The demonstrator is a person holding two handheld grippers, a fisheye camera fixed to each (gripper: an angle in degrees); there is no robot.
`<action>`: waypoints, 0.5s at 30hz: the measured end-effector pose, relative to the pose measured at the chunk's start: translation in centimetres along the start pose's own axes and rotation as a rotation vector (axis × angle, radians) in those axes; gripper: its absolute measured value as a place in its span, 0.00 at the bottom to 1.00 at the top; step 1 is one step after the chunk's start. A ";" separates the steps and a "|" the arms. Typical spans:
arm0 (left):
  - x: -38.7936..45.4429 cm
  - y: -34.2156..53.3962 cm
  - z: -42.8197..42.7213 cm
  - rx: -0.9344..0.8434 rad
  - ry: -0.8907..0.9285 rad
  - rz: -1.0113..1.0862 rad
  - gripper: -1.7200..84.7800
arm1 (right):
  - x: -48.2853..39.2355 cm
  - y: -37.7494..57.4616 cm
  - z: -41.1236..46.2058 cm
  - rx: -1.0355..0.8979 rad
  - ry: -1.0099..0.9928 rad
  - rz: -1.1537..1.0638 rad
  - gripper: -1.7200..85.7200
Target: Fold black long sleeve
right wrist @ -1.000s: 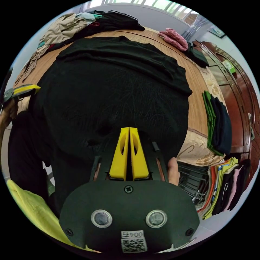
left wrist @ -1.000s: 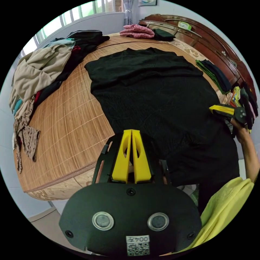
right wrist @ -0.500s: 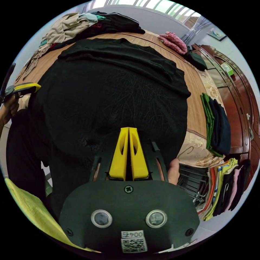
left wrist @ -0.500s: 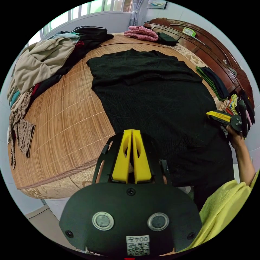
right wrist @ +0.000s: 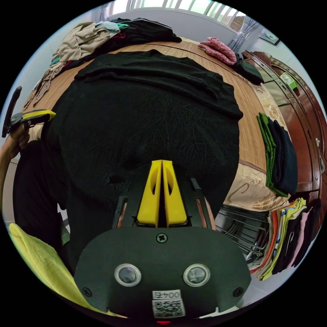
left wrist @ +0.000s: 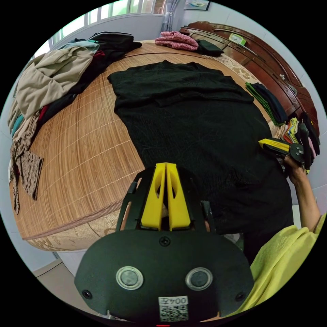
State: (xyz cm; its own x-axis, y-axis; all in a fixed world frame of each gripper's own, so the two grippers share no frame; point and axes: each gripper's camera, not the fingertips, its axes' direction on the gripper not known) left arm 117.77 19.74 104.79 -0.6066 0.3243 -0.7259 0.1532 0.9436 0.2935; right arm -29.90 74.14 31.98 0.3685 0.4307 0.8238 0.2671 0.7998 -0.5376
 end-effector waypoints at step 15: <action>0.4 -3.4 0.0 -0.083 -0.012 0.019 0.03 | 5.1 -1.0 1.0 -0.047 -0.151 -0.033 0.01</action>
State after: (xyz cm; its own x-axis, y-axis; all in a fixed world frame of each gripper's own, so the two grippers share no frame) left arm 117.00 16.63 103.47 -0.5947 0.3435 -0.7268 0.0994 0.9286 0.3575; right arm -29.19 75.99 36.91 0.2220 0.4648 0.8571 0.3198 0.7957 -0.5144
